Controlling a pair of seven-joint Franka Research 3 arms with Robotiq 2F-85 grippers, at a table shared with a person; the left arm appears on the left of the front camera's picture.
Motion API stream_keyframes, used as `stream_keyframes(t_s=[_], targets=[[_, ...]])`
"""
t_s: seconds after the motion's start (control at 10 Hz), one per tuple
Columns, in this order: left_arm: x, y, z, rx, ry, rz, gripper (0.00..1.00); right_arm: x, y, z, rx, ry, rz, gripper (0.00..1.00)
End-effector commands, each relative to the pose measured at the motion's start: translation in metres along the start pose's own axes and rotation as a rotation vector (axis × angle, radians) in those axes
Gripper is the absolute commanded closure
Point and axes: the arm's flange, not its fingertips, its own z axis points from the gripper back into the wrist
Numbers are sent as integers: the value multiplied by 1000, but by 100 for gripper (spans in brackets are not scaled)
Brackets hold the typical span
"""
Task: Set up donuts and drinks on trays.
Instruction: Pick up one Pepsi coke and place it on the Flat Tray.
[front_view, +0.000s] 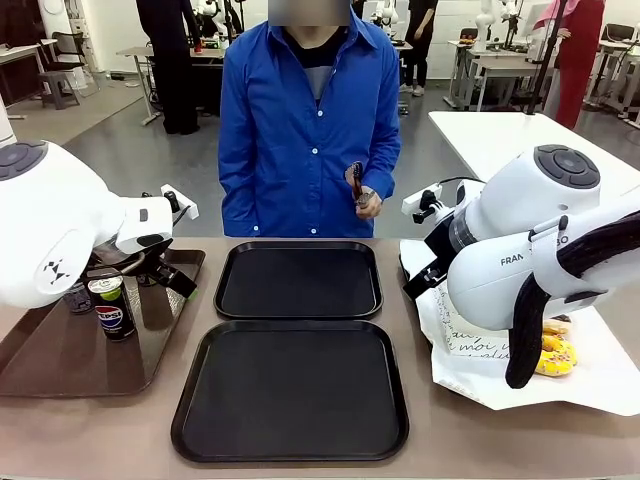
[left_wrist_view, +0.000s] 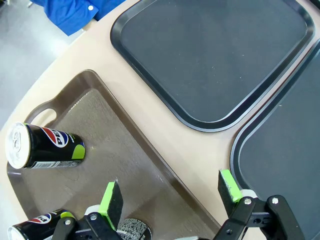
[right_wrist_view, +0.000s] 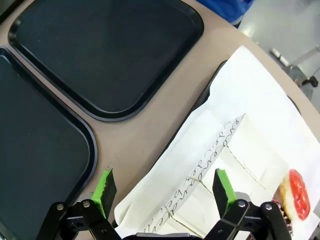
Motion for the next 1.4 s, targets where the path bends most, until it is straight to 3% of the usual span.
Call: stream_keyframes(t_s=[0.0,0.1,0.2,0.4,0.5,0.8,0.9,1.0,1.2,1.3], targets=[[0,0,0,0,0,0,0,0,0,0,0,0,0,0],[0,0,0,0,0,0,0,0,0,0,0,0,0,0],[-13,0,31,88,37,2,0,-21,4,36,-83,-29,81,0],[-76,-15,116,87,7,-110,0,-95,1,113,-58,-54,115,0],[-104,-9,141,73,14,-102,0,-127,-3,136,-69,-57,98,0],[-161,-27,175,-39,55,-99,0,-203,4,148,59,58,88,0],[-160,-27,166,19,49,-90,0,-202,1,144,-96,63,112,0],[-13,17,191,9,53,-106,0,-20,-63,154,1,42,66,0],[-13,17,191,9,53,-106,0,-20,-63,154,1,42,66,0],[-23,14,211,1,63,-102,0,-31,-70,173,-13,64,72,0]])
